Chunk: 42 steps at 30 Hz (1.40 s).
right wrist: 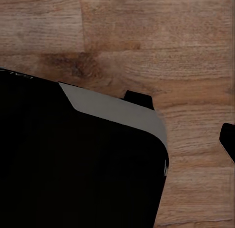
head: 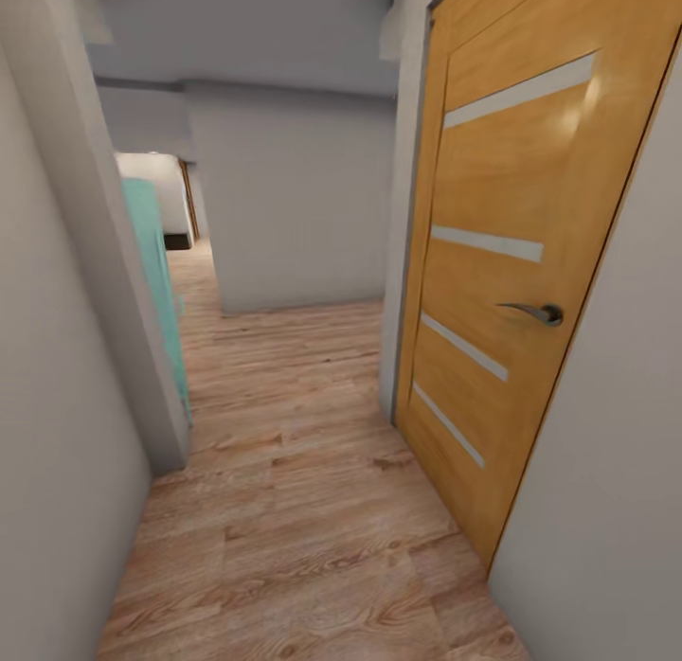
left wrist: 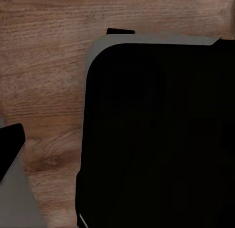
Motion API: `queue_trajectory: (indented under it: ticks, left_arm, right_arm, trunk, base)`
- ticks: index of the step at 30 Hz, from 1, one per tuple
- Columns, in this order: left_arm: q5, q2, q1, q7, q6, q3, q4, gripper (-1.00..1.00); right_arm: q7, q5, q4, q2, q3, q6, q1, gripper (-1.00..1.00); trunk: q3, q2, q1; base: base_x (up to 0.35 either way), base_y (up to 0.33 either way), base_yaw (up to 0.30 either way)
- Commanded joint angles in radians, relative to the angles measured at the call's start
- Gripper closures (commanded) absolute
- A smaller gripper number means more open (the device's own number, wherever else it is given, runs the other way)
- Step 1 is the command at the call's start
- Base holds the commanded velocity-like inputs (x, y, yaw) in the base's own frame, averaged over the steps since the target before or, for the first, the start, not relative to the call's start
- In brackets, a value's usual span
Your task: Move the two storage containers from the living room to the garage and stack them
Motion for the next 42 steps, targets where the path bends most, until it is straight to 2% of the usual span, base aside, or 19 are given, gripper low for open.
queue_trajectory:
  ticks: [1, 23, 35, 42]
  left_arm:
    - [0.008, 0.000, 0.000, 0.000, -0.002, 0.000, 0.000, -1.00]
    - [0.008, 0.000, 0.000, -0.001, -0.002, 0.000, 0.000, -1.00]
    - [0.008, 0.001, 0.000, -0.001, -0.002, 0.000, 0.000, -1.00]
    - [0.008, 0.000, -0.001, -0.001, -0.002, 0.000, 0.000, -1.00]
  right_arm:
    - [-0.001, -0.008, 0.004, 0.000, 0.009, -0.004, 0.000, -1.00]
    - [-0.006, -0.007, 0.004, 0.001, 0.009, 0.008, 0.002, -1.00]
    - [-0.015, -0.006, 0.003, 0.001, 0.009, 0.008, 0.002, -1.00]
    - [-0.009, -0.005, 0.003, 0.000, 0.009, 0.008, 0.002, -1.00]
  trunk:
    - [-0.001, 0.000, 0.001]
    - [-0.001, 0.000, 0.001]
    - [-0.001, 0.000, 0.001]
    - [-0.001, 0.000, 0.001]
  base:
    - [0.322, 0.000, 0.000]
    - [0.322, 0.000, 0.000]
    - [0.322, 0.000, 0.242]
    - [0.322, 0.000, 0.058]
